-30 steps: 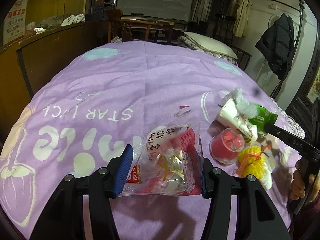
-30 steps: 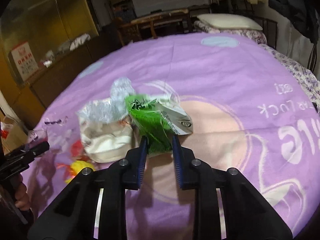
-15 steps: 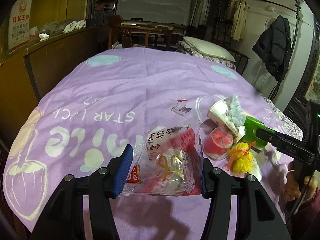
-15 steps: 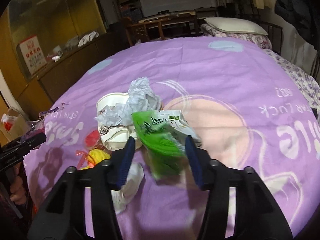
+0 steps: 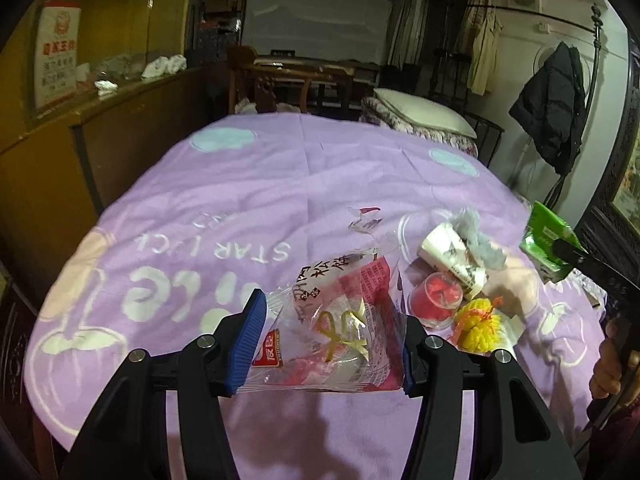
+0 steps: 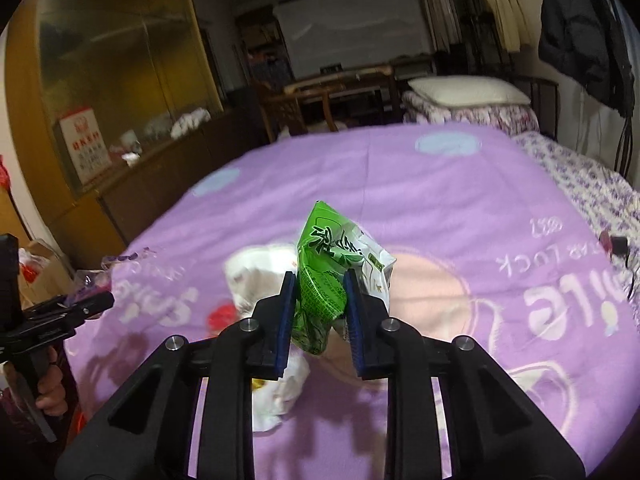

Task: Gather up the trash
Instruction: 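Grasp the green packet with the right tool and lift it while the left tool holds the clear bag, then carry the clear bag and green packet to the red wastebasket and open both tools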

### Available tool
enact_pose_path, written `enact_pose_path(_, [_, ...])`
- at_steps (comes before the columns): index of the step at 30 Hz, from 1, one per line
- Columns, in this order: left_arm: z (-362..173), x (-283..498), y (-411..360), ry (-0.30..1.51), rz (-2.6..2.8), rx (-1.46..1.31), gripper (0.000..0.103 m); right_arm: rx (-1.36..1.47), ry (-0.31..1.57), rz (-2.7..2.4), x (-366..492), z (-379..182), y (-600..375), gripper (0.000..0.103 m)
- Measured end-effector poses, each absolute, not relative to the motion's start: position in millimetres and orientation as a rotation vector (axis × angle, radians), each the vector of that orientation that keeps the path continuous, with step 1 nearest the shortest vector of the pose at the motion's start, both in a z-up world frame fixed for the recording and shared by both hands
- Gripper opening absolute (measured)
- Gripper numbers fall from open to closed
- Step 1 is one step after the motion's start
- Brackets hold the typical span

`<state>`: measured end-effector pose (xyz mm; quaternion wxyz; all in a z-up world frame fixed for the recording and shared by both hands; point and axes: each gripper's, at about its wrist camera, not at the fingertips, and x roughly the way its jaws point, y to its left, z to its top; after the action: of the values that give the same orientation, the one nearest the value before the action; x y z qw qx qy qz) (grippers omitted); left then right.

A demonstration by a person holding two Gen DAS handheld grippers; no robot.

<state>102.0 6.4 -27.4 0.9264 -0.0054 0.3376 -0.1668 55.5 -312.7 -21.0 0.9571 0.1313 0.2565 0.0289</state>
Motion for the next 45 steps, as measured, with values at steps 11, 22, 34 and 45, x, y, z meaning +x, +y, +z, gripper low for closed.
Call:
enact_pose_path(11, [13, 29, 82, 0.618, -0.22, -0.014, 0.055, 0.241, 0.436, 0.263, 7, 28, -250, 0.025])
enact_pose_path(22, [-24, -52, 231, 0.719, 0.048, -0.11, 0.056, 0.191, 0.504, 0.54, -18, 45, -144, 0.025])
enact_pose_path(34, [-96, -74, 333, 0.845, 0.225, -0.276, 0.091, 0.004, 0.712, 0.762, -14, 17, 22, 0.025])
enact_pose_path(45, [-108, -97, 400, 0.791, 0.422, -0.337, 0.095, -0.174, 0.959, 0.999, -14, -45, 156, 0.026])
